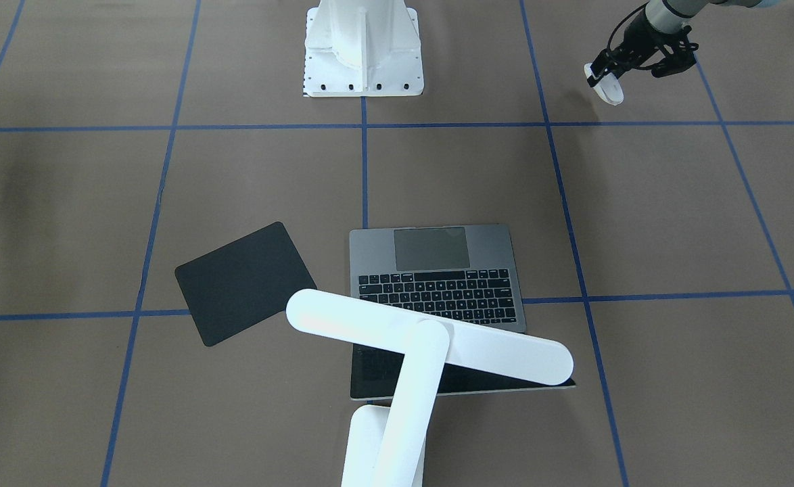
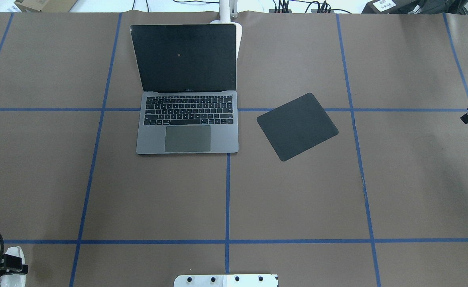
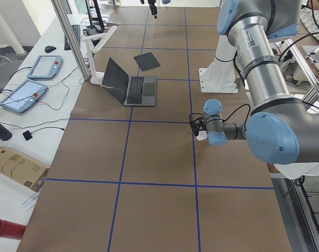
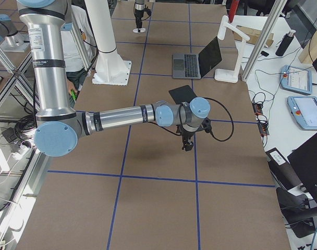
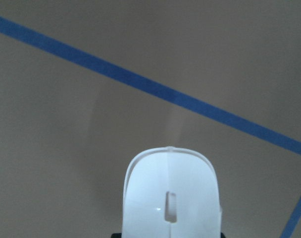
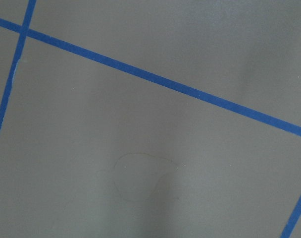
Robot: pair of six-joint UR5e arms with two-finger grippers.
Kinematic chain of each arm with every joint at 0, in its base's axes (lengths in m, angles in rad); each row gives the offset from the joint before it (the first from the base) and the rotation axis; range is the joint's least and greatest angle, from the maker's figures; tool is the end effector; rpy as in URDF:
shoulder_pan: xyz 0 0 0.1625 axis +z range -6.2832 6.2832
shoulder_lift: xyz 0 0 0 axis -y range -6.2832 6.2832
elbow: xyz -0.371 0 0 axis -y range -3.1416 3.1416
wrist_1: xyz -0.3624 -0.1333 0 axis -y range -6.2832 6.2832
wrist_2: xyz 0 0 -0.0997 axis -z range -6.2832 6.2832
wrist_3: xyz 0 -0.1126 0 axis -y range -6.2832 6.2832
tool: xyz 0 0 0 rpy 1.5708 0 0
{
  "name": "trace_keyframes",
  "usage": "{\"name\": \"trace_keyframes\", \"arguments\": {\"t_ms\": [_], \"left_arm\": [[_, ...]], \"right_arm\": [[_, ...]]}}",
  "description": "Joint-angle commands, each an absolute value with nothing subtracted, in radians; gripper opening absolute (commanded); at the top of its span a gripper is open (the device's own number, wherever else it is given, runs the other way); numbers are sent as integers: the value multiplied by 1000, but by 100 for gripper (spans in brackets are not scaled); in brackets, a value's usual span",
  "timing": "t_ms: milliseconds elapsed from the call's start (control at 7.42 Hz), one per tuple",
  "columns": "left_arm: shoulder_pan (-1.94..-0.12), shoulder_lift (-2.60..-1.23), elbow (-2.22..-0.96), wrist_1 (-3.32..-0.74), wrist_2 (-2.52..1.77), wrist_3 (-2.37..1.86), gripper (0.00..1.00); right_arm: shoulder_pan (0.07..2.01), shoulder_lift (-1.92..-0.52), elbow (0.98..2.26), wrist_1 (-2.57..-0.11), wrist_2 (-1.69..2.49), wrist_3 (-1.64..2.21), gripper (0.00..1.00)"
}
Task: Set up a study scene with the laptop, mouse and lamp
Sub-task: 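Carry the white mouse in the left gripper toward the laptop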
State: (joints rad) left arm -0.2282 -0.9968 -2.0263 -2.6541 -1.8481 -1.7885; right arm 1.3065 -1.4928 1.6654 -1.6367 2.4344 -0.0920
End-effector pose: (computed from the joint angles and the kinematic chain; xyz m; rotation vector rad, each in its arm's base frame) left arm 0.2731 -0.1686 0.4966 -0.2510 0.9623 -0.2750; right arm -0.0827 -0.4882 0.5323 0.0255 -0.8737 -0.3796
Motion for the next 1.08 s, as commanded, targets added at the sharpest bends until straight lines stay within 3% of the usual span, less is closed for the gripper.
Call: {"name": "trace_keyframes", "arguments": {"t_ms": [0, 539, 944], "left_arm": [[-357, -1125, -2062, -2478, -1931, -1665, 32], [-484, -1369, -2065, -2219, -1979, -1481, 32], [-526, -1709, -2034, -1891, -1970, -1393, 32]], "right_arm": [[1304, -1493, 1652, -1635, 2436, -92, 99], [1301, -1486, 1648, -1635, 2434, -94, 99], [1296, -1483, 1637, -1635, 2434, -94, 99]]}}
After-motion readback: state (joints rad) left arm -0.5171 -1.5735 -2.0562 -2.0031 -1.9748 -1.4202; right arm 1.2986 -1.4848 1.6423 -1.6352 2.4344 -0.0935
